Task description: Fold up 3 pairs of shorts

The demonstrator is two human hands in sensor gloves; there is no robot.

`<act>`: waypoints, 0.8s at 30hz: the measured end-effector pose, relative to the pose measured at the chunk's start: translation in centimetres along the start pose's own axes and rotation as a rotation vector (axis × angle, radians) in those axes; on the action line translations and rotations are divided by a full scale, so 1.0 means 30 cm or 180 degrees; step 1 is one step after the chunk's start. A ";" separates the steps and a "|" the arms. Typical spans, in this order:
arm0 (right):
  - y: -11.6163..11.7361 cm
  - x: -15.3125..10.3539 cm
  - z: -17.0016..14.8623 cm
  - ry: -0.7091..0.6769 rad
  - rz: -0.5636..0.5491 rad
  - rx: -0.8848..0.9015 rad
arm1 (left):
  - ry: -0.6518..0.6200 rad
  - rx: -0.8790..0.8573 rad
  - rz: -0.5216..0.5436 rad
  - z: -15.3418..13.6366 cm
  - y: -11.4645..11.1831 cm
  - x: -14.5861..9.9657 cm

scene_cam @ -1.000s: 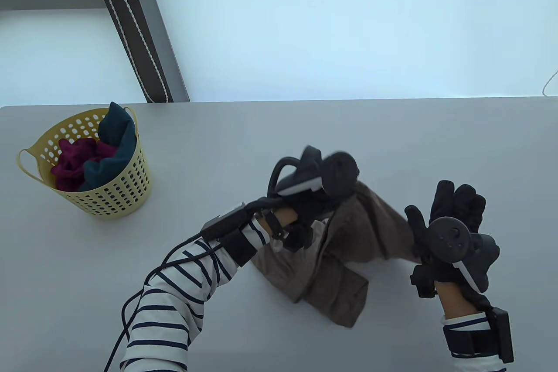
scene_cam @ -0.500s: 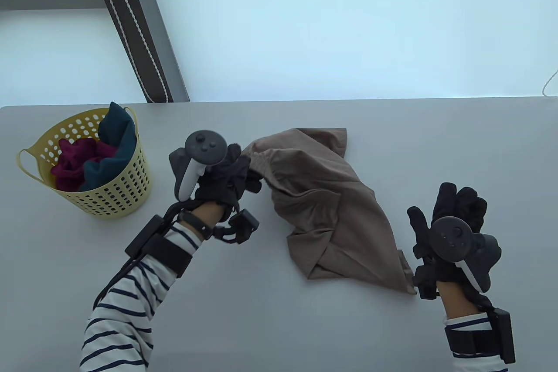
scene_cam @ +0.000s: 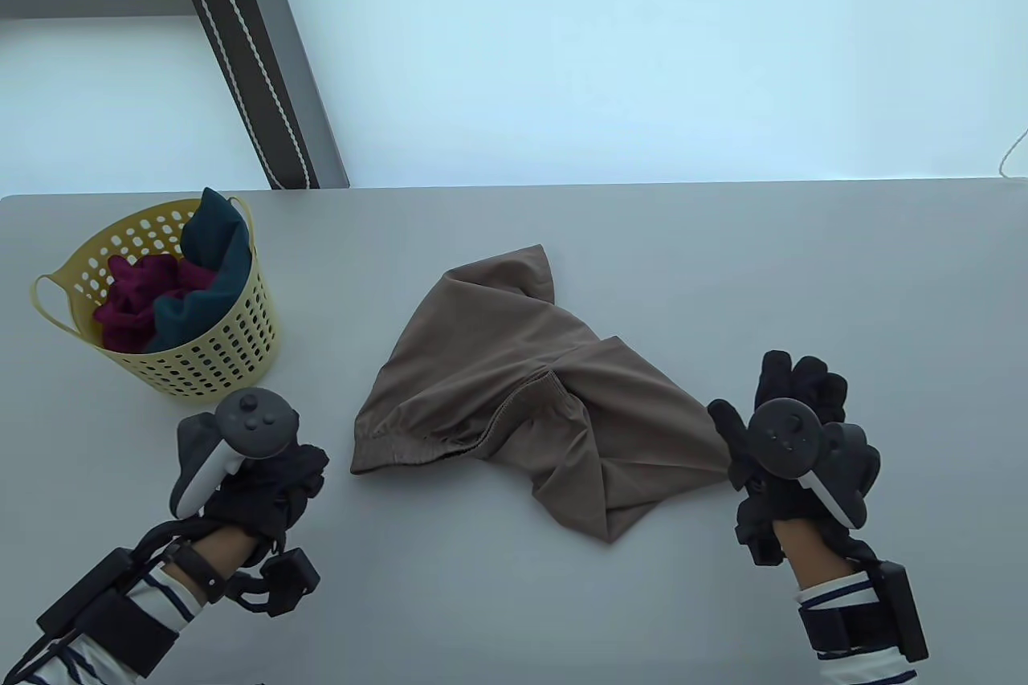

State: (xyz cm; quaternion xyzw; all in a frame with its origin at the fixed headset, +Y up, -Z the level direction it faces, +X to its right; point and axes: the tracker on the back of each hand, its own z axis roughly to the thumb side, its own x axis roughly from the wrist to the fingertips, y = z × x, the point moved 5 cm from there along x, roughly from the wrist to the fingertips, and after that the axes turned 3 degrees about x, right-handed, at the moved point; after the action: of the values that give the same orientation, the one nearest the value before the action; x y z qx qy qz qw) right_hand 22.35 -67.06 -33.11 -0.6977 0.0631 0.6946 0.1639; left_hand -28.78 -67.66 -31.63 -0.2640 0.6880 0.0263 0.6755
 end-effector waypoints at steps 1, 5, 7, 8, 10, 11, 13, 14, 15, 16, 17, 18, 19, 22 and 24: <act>0.010 0.001 0.016 -0.0032 0.0032 -0.0014 | -0.0101 0.0096 0.0100 0.009 0.025 -0.008; 0.109 0.025 0.174 -0.0316 0.0414 -0.0144 | -0.0837 0.0976 0.0492 0.087 0.091 -0.016; 0.152 0.048 0.245 -0.0383 0.0564 -0.0203 | -0.1091 0.1431 0.0463 0.126 0.075 0.002; 0.178 0.066 0.289 -0.0425 0.0662 -0.0219 | -0.1196 0.1631 0.0437 0.144 0.060 0.015; 0.220 0.110 0.362 -0.0463 0.0737 -0.0266 | -0.1327 0.1913 0.0385 0.180 0.026 0.047; 0.237 0.129 0.386 -0.0440 0.0765 -0.0302 | -0.1361 0.1972 0.0368 0.192 0.016 0.057; 0.274 0.169 0.430 -0.0375 0.0822 -0.0320 | -0.1424 0.2037 0.0344 0.218 -0.005 0.083; 0.295 0.188 0.448 -0.0299 0.0865 -0.0341 | -0.1446 0.2044 0.0320 0.231 -0.019 0.099; 0.322 0.209 0.467 -0.0215 0.0927 -0.0362 | -0.1462 0.2042 0.0303 0.240 -0.029 0.109; 0.340 0.221 0.480 -0.0184 0.0963 -0.0379 | -0.1471 0.2045 0.0266 0.248 -0.043 0.120; 0.361 0.234 0.495 -0.0108 0.1012 -0.0435 | -0.1453 0.2079 0.0198 0.254 -0.063 0.130; 0.372 0.240 0.503 -0.0071 0.1029 -0.0457 | -0.1438 0.2121 0.0139 0.257 -0.079 0.138; 0.384 0.251 0.511 0.0005 0.1018 -0.0527 | -0.1442 0.2155 0.0059 0.261 -0.098 0.143; 0.375 0.276 0.517 0.0214 0.0888 -0.0546 | -0.1476 0.2071 -0.0087 0.280 -0.153 0.150; 0.339 0.290 0.522 0.0302 0.0878 -0.0222 | -0.1516 0.2008 -0.0161 0.300 -0.187 0.147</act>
State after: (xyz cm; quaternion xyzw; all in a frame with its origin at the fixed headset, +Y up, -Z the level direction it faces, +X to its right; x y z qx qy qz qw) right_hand 4.52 -70.45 -42.86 -0.7196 0.1419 0.6786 0.0394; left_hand -18.07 -70.39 -34.75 -0.0469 0.4796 -0.1424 0.8646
